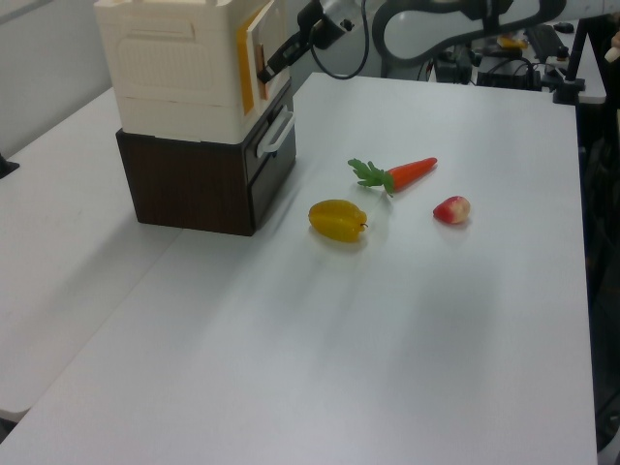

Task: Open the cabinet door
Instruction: 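Pull the gripped door edge outward, swinging the door open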

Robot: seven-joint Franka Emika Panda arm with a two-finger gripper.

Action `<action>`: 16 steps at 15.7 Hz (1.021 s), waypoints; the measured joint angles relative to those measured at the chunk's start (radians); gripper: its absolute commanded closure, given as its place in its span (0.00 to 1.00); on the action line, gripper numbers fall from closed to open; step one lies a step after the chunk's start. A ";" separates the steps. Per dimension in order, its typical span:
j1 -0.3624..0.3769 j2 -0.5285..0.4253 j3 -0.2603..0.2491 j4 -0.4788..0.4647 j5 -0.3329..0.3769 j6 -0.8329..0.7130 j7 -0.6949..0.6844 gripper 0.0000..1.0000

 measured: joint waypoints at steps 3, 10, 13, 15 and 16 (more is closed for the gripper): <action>-0.005 -0.031 0.000 -0.005 0.000 -0.093 0.000 0.98; -0.080 -0.115 0.001 -0.020 0.014 -0.419 0.019 0.00; -0.155 -0.132 -0.002 -0.036 0.013 -0.597 0.020 0.00; -0.192 -0.135 -0.005 -0.038 0.013 -0.682 0.020 0.00; -0.206 -0.140 -0.006 -0.038 0.013 -0.728 0.020 0.00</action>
